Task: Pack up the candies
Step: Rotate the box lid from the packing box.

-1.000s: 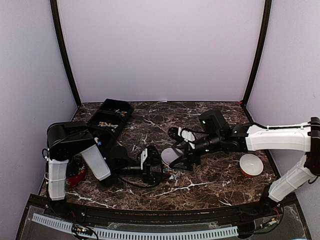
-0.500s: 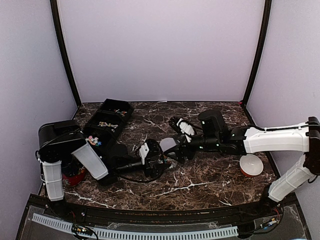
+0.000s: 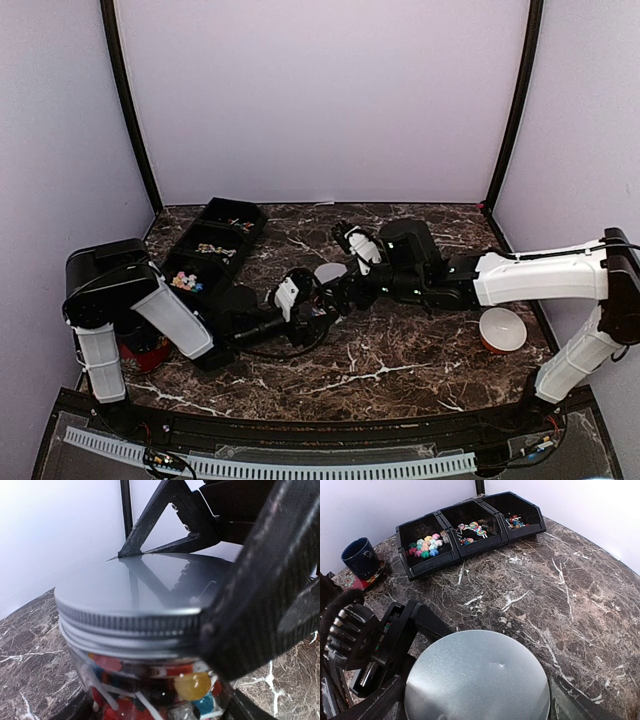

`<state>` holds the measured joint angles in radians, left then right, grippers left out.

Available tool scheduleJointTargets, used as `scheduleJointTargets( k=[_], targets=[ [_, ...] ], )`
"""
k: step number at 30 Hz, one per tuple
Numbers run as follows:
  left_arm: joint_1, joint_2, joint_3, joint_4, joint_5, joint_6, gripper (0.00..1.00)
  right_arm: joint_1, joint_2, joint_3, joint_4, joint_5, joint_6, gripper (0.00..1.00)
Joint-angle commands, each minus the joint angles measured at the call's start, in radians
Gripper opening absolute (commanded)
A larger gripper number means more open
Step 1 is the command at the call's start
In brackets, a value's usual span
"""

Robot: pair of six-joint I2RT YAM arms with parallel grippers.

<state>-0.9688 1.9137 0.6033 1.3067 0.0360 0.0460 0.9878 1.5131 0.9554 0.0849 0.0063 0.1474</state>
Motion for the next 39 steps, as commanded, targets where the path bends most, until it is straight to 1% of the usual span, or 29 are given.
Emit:
scheduleJointTargets(
  k=[1,4,15,22,28,39],
  targets=[
    [-0.005,-0.084,0.055,0.135,-0.049,-0.004,0.73,0.029,0.033,0.018,-0.020,0.017,0.039,0.97],
    [-0.006,-0.091,0.053,0.133,-0.055,0.000,0.73,0.029,0.028,0.020,-0.019,-0.001,0.029,0.99],
    [-0.005,-0.103,0.047,0.135,-0.081,0.011,0.73,0.029,-0.025,0.002,-0.037,-0.029,-0.002,0.98],
    [0.000,-0.115,0.038,0.138,-0.096,0.004,0.73,0.029,-0.066,-0.020,-0.054,-0.105,-0.027,0.98],
    [0.021,-0.126,0.019,0.152,-0.078,-0.030,0.72,0.029,-0.108,-0.034,-0.099,-0.122,-0.050,0.97],
    [0.043,-0.158,0.005,0.143,-0.026,-0.046,0.72,0.029,-0.160,-0.048,-0.176,-0.184,-0.098,0.98]
  ],
)
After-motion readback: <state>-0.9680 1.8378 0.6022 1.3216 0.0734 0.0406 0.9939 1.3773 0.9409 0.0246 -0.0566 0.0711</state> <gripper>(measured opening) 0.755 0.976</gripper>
